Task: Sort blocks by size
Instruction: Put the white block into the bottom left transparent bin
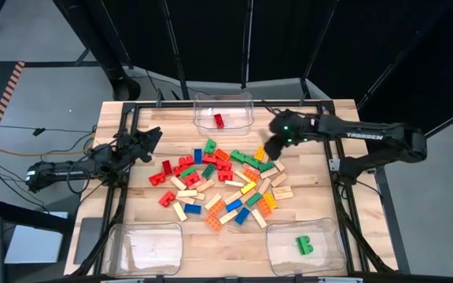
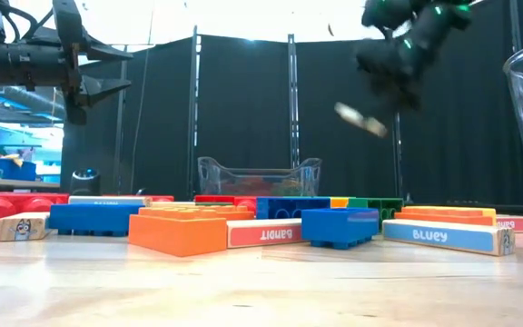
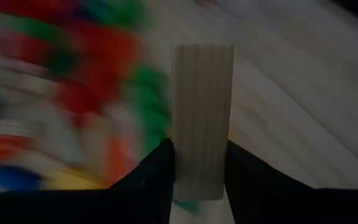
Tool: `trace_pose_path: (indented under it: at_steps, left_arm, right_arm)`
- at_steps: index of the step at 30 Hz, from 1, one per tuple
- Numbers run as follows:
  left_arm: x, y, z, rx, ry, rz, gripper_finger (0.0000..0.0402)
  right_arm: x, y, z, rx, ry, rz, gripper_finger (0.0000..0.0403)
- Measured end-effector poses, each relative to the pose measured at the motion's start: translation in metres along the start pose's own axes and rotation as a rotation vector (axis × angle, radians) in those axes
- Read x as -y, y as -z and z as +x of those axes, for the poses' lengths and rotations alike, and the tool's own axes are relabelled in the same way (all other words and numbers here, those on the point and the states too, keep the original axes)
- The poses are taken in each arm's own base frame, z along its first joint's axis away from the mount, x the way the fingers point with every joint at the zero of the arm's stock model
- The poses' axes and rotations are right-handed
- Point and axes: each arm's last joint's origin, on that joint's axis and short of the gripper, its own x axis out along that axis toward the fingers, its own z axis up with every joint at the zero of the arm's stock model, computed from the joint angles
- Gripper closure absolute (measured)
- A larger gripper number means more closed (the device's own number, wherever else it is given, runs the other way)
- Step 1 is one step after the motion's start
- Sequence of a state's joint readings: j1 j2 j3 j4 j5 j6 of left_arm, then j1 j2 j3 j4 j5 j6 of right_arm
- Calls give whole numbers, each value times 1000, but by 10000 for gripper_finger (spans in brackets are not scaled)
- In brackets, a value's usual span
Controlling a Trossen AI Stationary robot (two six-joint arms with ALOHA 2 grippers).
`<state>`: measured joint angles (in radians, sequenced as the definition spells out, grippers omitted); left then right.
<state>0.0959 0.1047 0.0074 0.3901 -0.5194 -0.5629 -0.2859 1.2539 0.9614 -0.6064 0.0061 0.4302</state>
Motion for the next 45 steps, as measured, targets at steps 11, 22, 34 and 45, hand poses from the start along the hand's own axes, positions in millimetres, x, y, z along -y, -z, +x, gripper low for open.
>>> trace_pose_path:
  at_steps: [11, 22, 34, 45]
  left_arm:
    - [0, 0, 0, -1, 0, -17, 156]
    - [0, 1, 0, -24, 25, -15, 156]
    - [4, 8, -1, -177, 194, -2, 156]
    - [3, 11, -1, -219, 202, 11, 156]
  right_arm:
    - [-110, -53, 56, 71, -376, -389, 283]
    - [-217, -82, 115, 138, -701, -579, 283]
    - [-325, -54, 172, 236, -926, -575, 283]
    - [-341, -24, 200, 123, -1031, -489, 283]
